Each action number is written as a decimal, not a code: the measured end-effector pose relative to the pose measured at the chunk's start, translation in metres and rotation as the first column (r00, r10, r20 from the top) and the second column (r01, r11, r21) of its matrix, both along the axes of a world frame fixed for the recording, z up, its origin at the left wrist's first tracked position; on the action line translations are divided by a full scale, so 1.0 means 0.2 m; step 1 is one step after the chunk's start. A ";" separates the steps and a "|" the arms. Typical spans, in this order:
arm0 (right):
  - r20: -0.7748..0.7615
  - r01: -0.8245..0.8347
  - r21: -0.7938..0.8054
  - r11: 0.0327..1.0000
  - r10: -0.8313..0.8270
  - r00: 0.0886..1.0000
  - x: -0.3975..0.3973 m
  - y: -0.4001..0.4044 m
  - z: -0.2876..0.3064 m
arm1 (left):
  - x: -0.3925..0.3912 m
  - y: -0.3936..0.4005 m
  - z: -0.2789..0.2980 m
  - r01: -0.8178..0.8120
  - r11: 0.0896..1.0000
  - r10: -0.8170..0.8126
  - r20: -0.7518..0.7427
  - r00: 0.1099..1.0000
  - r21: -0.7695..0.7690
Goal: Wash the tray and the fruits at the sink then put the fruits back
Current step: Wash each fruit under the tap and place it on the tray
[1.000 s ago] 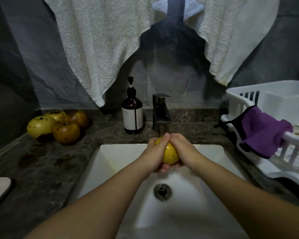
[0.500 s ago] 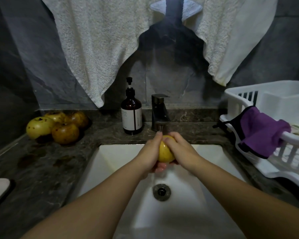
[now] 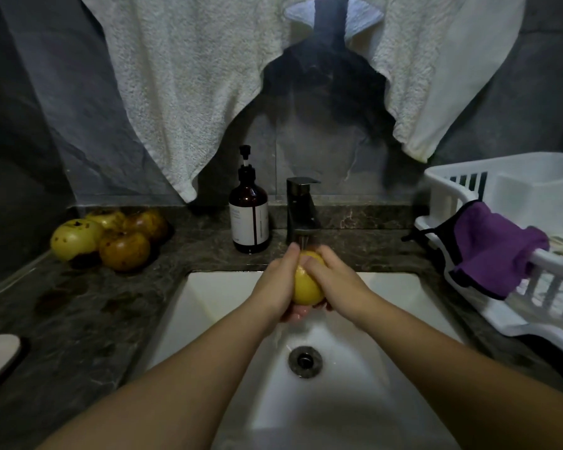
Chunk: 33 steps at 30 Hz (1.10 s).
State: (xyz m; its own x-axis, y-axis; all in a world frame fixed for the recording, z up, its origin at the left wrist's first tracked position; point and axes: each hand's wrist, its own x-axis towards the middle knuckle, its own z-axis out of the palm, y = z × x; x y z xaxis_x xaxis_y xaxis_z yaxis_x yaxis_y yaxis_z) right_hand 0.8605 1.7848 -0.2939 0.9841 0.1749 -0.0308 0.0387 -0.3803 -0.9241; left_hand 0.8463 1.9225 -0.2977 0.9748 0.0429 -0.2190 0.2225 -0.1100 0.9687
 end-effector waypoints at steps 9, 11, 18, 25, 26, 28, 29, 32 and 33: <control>-0.136 -0.005 0.051 0.999 0.011 0.991 -0.01 0.04 0.00 | -0.02 0.01 0.01 -0.051 0.998 0.051 0.017 0.999 0.042; -0.171 0.036 0.047 0.998 -0.027 0.985 0.00 0.05 0.00 | -0.02 0.00 0.01 -0.047 0.998 0.047 -0.003 0.999 0.034; -0.254 0.033 0.101 0.994 -0.007 0.967 0.01 0.06 -0.02 | -0.04 0.01 0.02 -0.037 0.995 0.036 0.005 0.999 0.088; -0.219 0.063 0.137 0.989 -0.032 0.975 0.01 0.09 -0.03 | -0.03 0.04 0.00 -0.080 0.995 0.077 0.042 0.996 0.066; -0.122 0.064 0.106 0.992 -0.051 0.991 0.01 0.09 -0.03 | -0.03 0.04 0.01 -0.068 0.998 0.068 0.018 0.998 0.013; 0.035 0.046 0.053 0.998 -0.048 0.998 0.02 0.08 -0.03 | -0.03 0.04 0.03 -0.041 0.996 0.039 -0.037 0.999 -0.075; 0.002 0.030 0.060 0.998 -0.030 1.000 0.02 0.08 -0.03 | -0.03 0.05 0.03 -0.043 0.998 0.042 -0.031 0.999 -0.047; -0.197 0.046 0.118 0.992 -0.022 0.980 0.01 0.10 -0.01 | -0.02 0.04 0.01 -0.082 0.993 0.081 0.019 0.997 0.079; -0.168 0.058 0.106 0.993 -0.040 0.985 0.01 0.10 0.00 | -0.03 0.04 0.01 -0.072 0.995 0.071 0.004 0.997 0.071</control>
State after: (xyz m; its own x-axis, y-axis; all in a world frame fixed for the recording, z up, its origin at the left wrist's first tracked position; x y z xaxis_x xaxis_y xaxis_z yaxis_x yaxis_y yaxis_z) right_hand 0.8621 1.8055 -0.2944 0.9744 0.1380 -0.1773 -0.1345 -0.2739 -0.9523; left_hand 0.8398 1.9302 -0.2955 0.9691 0.1279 -0.2111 0.2305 -0.1627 0.9594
